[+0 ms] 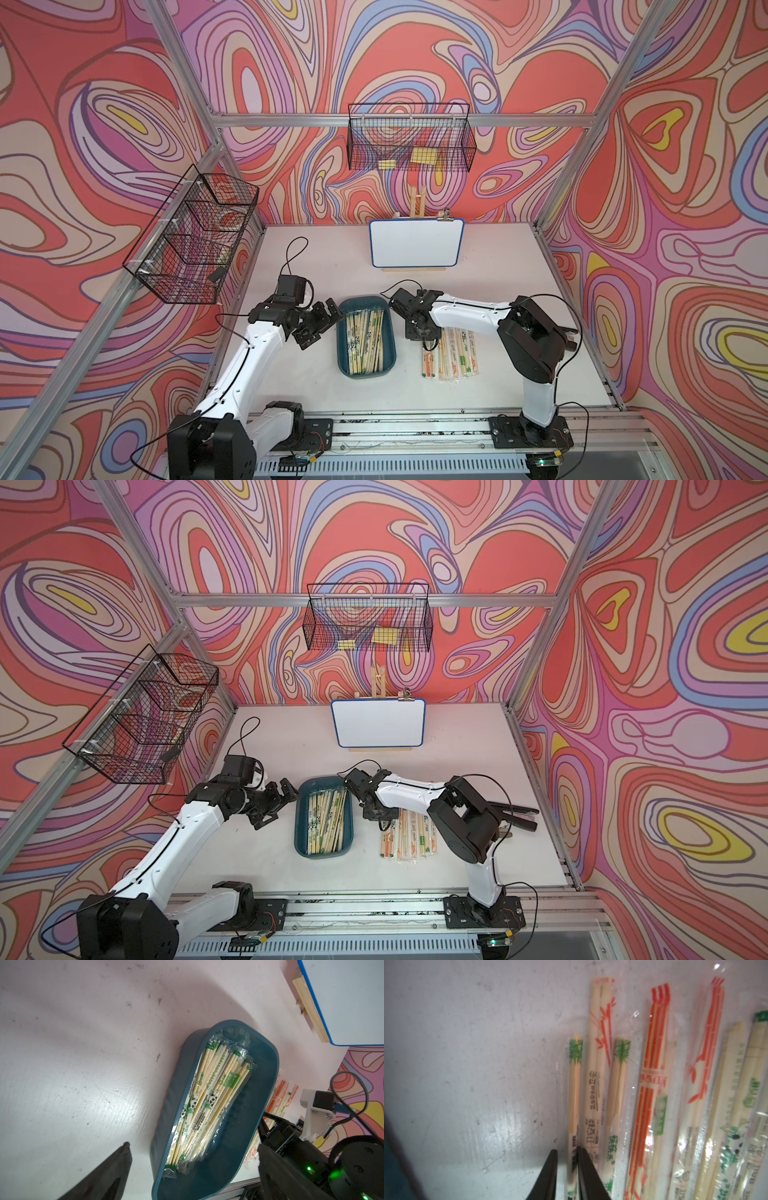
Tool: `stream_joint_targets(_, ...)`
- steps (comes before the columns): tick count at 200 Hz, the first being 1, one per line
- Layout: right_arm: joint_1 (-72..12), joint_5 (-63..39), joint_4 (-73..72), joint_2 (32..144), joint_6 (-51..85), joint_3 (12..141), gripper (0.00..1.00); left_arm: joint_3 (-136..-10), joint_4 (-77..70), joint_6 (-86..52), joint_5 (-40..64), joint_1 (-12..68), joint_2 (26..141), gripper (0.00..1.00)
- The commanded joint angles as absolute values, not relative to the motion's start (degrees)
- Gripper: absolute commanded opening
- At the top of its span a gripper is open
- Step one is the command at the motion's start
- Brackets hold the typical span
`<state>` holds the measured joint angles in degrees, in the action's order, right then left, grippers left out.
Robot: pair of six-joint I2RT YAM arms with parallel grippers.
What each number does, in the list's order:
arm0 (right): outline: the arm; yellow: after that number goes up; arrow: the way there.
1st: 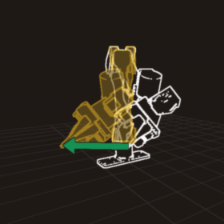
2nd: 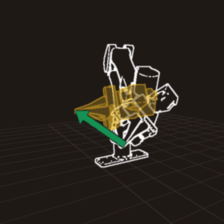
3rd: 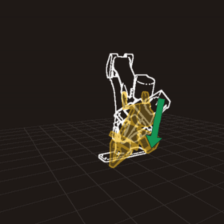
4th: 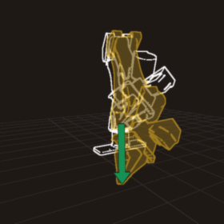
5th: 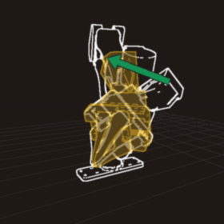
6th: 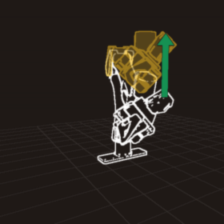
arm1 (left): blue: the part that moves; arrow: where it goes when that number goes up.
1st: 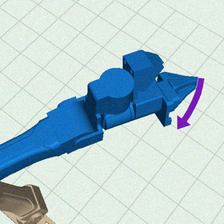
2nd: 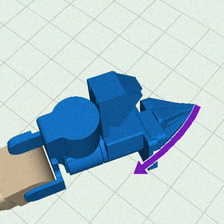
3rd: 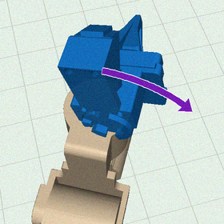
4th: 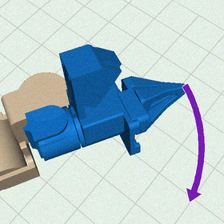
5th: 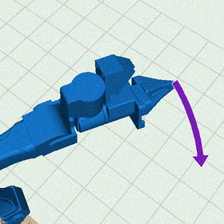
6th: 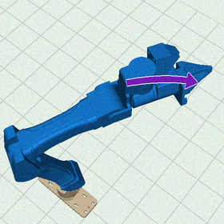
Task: Take the paired disposable chopsticks out of the storage box
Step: Place the paired disposable chopsticks at the center of the board, then pick up the paired disposable chopsticks from the storage box.
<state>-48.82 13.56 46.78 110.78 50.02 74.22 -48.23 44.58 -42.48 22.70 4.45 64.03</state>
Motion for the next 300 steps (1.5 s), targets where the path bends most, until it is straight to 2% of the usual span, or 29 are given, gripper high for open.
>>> stream_joint_targets(1, -48.72, 14.81, 47.11, 107.54, 50.21, 73.65, 0.27, -48.08, 43.94, -42.76, 21.80, 4.82, 63.85, 1.00)
stream_joint_targets(34, -48.69, 14.65, 47.37, 104.56, 50.19, 74.23, 0.32, -48.12, 44.03, -42.45, 21.37, 4.83, 63.87, 1.00)
stream_joint_targets(75, -48.72, 13.46, 46.68, 99.62, 49.69, 75.66, 0.32, -48.38, 44.92, -41.59, 19.91, 4.83, 63.36, 1.00)
stream_joint_targets(136, -49.34, 5.50, 38.80, 95.89, 47.64, 77.47, 0.32, -48.86, 47.43, -39.66, 15.06, 4.83, 62.74, 1.00)
stream_joint_targets(207, -54.68, 3.54, 37.29, 104.39, 48.86, 85.25, 0.32, -49.78, 49.08, -37.99, 11.83, 4.83, 62.82, 1.00)
stream_joint_targets(300, -57.22, 3.64, 43.88, 115.14, 54.86, 91.22, 0.32, -51.18, 50.19, -36.57, 9.28, 4.53, 63.68, 1.00)
